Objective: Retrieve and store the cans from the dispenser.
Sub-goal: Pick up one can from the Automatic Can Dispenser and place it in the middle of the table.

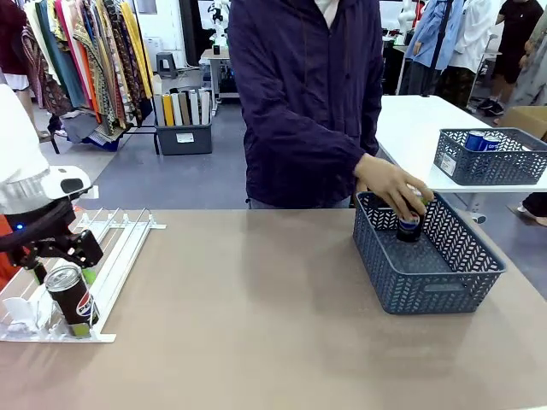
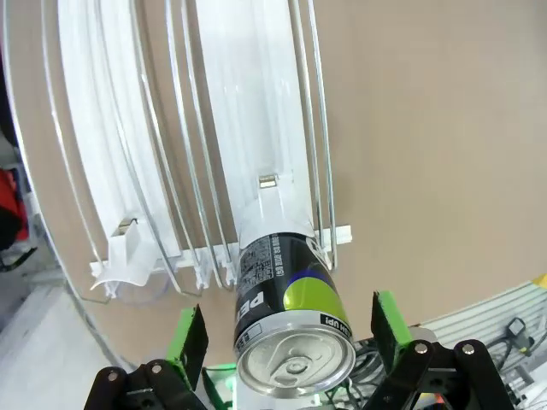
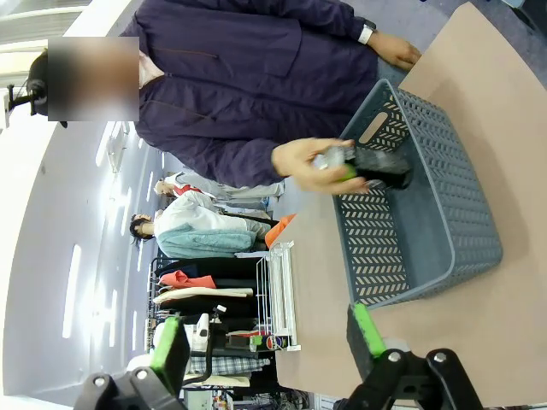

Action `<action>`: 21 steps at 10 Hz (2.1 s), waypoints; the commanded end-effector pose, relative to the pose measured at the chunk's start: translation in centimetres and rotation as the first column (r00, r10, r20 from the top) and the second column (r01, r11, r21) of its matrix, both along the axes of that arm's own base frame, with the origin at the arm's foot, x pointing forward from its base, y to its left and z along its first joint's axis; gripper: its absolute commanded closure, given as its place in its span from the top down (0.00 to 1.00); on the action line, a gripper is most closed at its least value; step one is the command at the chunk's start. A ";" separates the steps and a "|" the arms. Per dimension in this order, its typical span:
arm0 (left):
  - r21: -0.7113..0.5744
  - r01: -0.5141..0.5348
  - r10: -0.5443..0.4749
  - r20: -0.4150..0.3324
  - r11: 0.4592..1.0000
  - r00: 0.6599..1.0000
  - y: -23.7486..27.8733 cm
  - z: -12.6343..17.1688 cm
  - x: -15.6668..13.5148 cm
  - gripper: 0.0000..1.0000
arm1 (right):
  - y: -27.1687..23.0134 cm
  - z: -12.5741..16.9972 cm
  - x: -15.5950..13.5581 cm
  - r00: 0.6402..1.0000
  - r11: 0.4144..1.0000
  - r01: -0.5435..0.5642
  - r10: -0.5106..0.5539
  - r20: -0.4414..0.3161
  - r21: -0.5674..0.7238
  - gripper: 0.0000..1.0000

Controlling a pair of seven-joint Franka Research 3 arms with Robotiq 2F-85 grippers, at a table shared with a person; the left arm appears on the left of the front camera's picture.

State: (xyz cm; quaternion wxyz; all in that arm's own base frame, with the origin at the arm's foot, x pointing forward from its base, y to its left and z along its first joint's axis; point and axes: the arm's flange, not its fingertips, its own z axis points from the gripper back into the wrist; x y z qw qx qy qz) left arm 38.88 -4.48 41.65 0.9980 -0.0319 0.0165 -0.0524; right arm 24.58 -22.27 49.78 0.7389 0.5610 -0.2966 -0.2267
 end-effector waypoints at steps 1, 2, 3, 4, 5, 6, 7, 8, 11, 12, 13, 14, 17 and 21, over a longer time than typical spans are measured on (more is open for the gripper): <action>0.024 -0.006 0.007 -0.023 1.000 1.000 -0.7 -0.2 -0.3 1.00 | 0.1 0.1 0.3 0.999 1.000 0.002 -0.002 0.042 0.006 1.00; 0.023 0.004 -0.003 -0.030 1.000 1.000 -1.0 -0.5 -0.1 1.00 | 0.1 0.1 0.3 0.999 1.000 0.002 -0.002 0.042 0.006 1.00; 0.018 0.010 -0.009 -0.035 1.000 0.999 -1.1 -0.6 -0.1 1.00 | 0.1 0.1 0.3 0.999 1.000 0.002 -0.002 0.042 0.006 1.00; 0.021 0.012 -0.012 -0.037 1.000 0.999 -1.1 -0.7 -0.1 1.00 | 0.1 0.1 0.3 0.999 1.000 0.002 -0.002 0.042 0.006 1.00; 0.016 0.008 -0.007 -0.044 1.000 0.999 -1.1 -0.8 0.0 1.00 | 0.1 0.1 0.3 0.999 1.000 0.002 -0.002 0.042 0.006 1.00; 0.026 0.006 -0.004 -0.060 1.000 0.998 -1.1 -0.7 -0.3 1.00 | 0.1 0.1 0.3 0.999 1.000 0.002 -0.002 0.042 0.006 1.00; 0.046 0.013 -0.011 -0.052 0.999 0.999 -1.2 -0.6 -0.2 0.42 | 0.1 0.1 0.3 0.999 1.000 0.002 -0.002 0.042 0.006 1.00; 0.045 0.014 -0.012 -0.041 0.999 0.999 -1.2 -0.5 -0.2 0.00 | 0.1 0.1 0.3 0.999 1.000 0.002 -0.002 0.042 0.006 1.00; 0.051 0.012 -0.010 -0.029 0.999 1.000 -1.1 -0.2 -0.3 0.00 | 0.1 0.1 0.3 0.999 1.000 0.002 -0.002 0.042 0.006 1.00; 0.051 0.010 -0.009 -0.024 0.999 1.000 -1.1 -0.2 -0.3 0.00 | 0.1 0.1 0.3 0.999 1.000 0.002 -0.002 0.042 0.006 1.00; 0.056 0.007 -0.006 -0.017 0.998 1.000 -1.0 -0.1 -0.2 0.00 | 0.1 0.1 0.3 0.999 1.000 0.002 -0.002 0.042 0.006 1.00; 0.068 0.000 -0.001 0.003 0.998 1.000 -0.8 0.7 -0.1 0.00 | 0.1 0.1 0.3 0.999 1.000 0.002 -0.002 0.042 0.006 1.00; 0.089 0.008 -0.025 0.184 0.996 0.983 -1.0 8.7 -0.7 0.00 | 0.1 0.1 0.3 0.999 1.000 0.002 -0.002 0.042 0.006 1.00; 0.056 0.068 -0.084 0.380 0.996 0.921 -1.5 20.4 -5.9 0.00 | 0.1 0.1 0.3 0.999 1.000 0.002 -0.002 0.042 0.006 1.00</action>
